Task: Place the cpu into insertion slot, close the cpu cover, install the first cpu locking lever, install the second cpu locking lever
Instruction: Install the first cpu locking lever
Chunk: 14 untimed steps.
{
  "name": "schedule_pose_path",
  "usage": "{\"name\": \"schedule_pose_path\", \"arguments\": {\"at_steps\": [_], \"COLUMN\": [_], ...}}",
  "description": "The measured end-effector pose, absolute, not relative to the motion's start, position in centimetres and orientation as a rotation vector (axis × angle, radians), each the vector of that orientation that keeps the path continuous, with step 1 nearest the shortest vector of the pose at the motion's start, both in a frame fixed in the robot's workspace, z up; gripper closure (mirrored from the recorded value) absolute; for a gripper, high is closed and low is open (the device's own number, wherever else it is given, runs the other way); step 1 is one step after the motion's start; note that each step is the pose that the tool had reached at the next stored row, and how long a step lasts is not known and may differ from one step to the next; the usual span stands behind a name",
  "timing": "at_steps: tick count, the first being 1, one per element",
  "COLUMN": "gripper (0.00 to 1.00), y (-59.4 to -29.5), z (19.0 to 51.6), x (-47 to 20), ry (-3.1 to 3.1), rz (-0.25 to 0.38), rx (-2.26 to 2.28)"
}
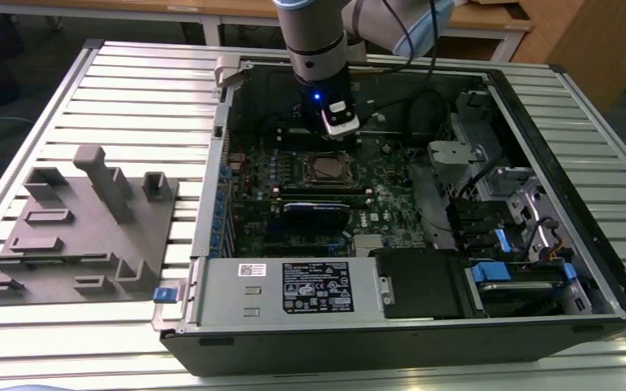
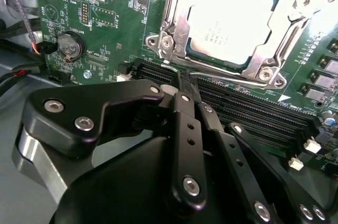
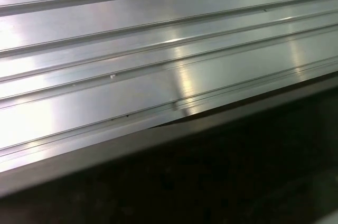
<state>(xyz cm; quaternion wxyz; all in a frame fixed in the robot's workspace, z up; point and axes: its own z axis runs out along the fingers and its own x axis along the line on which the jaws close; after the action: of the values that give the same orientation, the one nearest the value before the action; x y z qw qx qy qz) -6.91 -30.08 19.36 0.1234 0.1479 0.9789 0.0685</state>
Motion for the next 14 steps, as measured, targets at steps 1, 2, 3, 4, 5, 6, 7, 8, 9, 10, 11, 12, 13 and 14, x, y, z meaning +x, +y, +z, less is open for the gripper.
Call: {"name": "schedule_pose_path", "arguments": {"at_steps": [1,2,3,4,5,6,7,8,9,10,11,12,13,14], "gripper": [0.89,0.89,0.89,0.89,0.89,0.89,0.89,0.89,0.89,0.89,0.89,0.89,0.89,0.89], "y": [-30.08,-30.08,-30.08,-30.09,-30.09,-30.09,-30.09,-30.1,-30.11,-30.13,-30.16,-30.19,-30.22,-30.25], "z": [19.35,19.33,19.32,19.31,19.31,19.3,19.3,19.3,19.3,19.31,19.31,19.31,19.3,19.3], "x": [-6.93,-6.96,-6.99,-7.01,-7.01,-7.01,-7.01,-7.01,-7.01,-7.01,-7.02,-7.02,-7.02,-7.01], "ry": [2.855,2.855,2.855,2.854,2.854,2.854,2.853,2.853,2.853,2.853,2.853,2.852,2.852,2.852], "rz": [0.2,0.2,0.199,0.198,0.196,0.194,0.192,0.189,0.186,0.183,0.181,0.179,0.177,0.175], "rx": [0.431,0.431,0.431,0.431,0.431,0.43,0.43,0.429,0.429,0.429,0.428,0.428,0.428,0.427]}}
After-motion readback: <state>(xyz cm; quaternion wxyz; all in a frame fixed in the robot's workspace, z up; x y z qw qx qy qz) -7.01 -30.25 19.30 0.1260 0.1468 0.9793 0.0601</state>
